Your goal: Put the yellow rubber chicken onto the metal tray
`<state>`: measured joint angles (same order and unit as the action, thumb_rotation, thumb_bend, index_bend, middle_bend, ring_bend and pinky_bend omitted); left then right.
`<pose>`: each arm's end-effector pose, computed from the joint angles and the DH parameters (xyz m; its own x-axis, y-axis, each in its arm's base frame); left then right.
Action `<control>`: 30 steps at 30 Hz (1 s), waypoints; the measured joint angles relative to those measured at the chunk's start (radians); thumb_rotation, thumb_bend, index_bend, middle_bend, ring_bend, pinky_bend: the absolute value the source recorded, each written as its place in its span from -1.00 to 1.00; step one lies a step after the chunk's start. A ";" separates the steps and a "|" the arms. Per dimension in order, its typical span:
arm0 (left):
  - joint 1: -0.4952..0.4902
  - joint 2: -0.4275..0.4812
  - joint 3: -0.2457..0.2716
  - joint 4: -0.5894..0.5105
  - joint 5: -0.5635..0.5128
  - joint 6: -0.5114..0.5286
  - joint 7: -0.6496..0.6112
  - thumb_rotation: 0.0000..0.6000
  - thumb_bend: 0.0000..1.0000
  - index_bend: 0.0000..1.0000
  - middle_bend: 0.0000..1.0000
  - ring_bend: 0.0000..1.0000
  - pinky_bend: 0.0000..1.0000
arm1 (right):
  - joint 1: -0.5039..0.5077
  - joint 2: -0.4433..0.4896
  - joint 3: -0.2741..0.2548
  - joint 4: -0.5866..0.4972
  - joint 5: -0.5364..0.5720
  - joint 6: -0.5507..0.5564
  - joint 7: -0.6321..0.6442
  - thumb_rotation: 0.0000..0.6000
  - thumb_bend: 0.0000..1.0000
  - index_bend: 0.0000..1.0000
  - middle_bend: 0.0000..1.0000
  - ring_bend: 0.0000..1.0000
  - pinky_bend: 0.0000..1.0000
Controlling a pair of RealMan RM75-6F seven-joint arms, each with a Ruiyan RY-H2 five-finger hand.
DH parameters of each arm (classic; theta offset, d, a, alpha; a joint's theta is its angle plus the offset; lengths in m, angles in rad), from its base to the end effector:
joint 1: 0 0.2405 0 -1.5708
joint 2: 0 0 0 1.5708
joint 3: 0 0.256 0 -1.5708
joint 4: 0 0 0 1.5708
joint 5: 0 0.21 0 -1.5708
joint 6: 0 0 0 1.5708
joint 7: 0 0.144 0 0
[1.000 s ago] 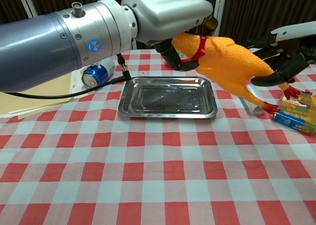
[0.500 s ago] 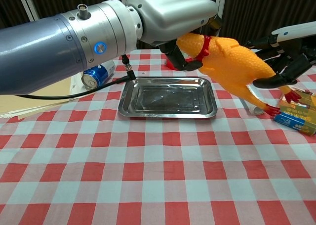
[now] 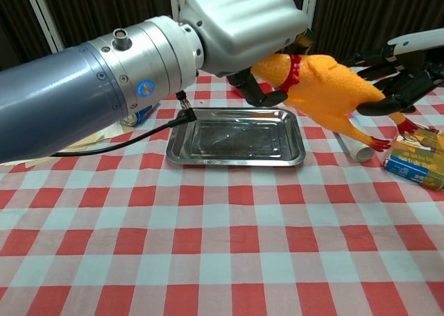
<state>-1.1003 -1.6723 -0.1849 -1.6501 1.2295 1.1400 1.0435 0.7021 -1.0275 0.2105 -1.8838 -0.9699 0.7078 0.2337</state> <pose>0.0385 0.3023 -0.0319 0.6334 -0.3975 0.6639 0.3004 -0.6644 -0.6843 -0.1612 -0.3229 0.0938 -0.0601 -0.5506 0.8326 -0.9934 -0.0484 -0.1037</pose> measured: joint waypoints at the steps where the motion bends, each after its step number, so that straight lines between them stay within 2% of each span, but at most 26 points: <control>1: 0.001 -0.006 0.001 0.002 0.001 0.005 0.005 1.00 0.51 0.51 0.66 0.55 0.63 | 0.004 -0.001 -0.003 0.002 0.008 0.000 -0.011 1.00 -0.19 -0.89 -0.59 -0.70 -0.94; 9: 0.005 -0.035 -0.006 0.027 0.001 0.017 0.031 1.00 0.51 0.51 0.66 0.55 0.63 | 0.008 0.005 -0.008 0.003 0.000 -0.016 -0.013 1.00 -0.20 -0.96 -0.70 -0.81 -0.97; 13: 0.007 -0.038 -0.011 0.036 0.000 0.016 0.033 1.00 0.51 0.51 0.66 0.55 0.63 | 0.004 0.007 -0.010 0.005 -0.019 -0.016 -0.012 1.00 -0.32 -1.00 -0.82 -0.92 -1.00; 17: 0.010 -0.035 -0.015 0.037 0.000 0.015 0.028 1.00 0.51 0.51 0.66 0.55 0.63 | -0.002 0.004 -0.013 0.013 -0.032 -0.002 -0.020 1.00 -0.38 -1.00 -0.86 -0.96 -1.00; 30: 0.009 -0.040 -0.024 0.046 0.010 0.006 0.015 1.00 0.51 0.51 0.66 0.55 0.63 | -0.011 -0.004 -0.009 0.001 -0.065 0.011 -0.012 1.00 -0.42 -0.95 -0.88 -0.94 -1.00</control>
<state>-1.0911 -1.7120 -0.2087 -1.6043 1.2397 1.1461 1.0585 0.6909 -1.0320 0.2013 -1.8832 -1.0346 0.7185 0.2221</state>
